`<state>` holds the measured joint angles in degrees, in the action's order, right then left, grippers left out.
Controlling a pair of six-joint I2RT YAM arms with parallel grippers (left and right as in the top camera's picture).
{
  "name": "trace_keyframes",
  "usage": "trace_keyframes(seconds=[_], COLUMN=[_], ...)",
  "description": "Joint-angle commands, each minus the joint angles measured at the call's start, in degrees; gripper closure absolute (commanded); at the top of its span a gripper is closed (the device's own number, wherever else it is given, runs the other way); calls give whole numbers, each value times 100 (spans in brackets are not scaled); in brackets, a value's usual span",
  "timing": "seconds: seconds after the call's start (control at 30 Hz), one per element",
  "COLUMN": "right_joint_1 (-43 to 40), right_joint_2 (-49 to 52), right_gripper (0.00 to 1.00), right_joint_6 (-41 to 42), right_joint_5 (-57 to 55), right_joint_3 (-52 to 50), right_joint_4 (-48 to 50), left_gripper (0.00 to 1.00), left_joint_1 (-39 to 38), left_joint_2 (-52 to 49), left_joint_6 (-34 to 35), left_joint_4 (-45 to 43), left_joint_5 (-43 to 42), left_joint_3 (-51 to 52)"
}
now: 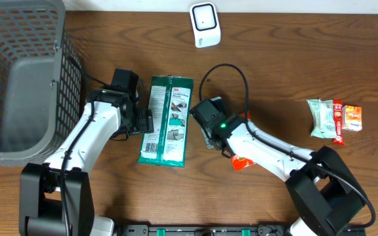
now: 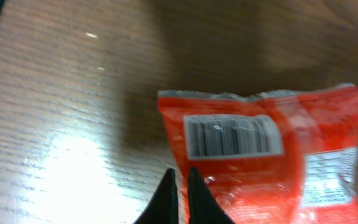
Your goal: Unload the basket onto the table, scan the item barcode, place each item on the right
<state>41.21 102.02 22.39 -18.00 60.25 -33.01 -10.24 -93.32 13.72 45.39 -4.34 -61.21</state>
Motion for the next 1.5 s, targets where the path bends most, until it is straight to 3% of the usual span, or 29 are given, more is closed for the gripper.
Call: trace_keyframes(seconds=[0.0, 0.17, 0.3, 0.43, 1.03, 1.23, 1.47], right_joint_1=[-170, -476, -850, -1217, -1290, -1287, -1285], right_joint_2=[-188, -433, -415, -337, -195, -520, -911], right_gripper=[92, 85, 98, 99, 99, 98, 97], right_joint_6=[90, 26, 31, 28, -68, -321, -317], right_joint_5=[271, 496, 654, 890, 973, 1023, 1954], right_joint_3=[627, 1099, 1080, 898, -365, 227, 612], right_joint_4=[-348, -1078, -1349, -1405, 142, -437, -1174], left_gripper=[14, 14, 14, 14, 14, 14, 14], left_joint_1=[2, 2, 2, 2, 2, 2, 2], left_joint_2=[7, 7, 7, 7, 7, 7, 7], left_joint_6=[13, 15, 13, 15, 15, 15, 15], left_joint_4=[15, 15, 15, 15, 15, 15, 15], left_joint_5=[52, 50, 50, 50, 50, 50, 52], left_joint_3=[-24, -24, -24, -24, -24, -24, -24])
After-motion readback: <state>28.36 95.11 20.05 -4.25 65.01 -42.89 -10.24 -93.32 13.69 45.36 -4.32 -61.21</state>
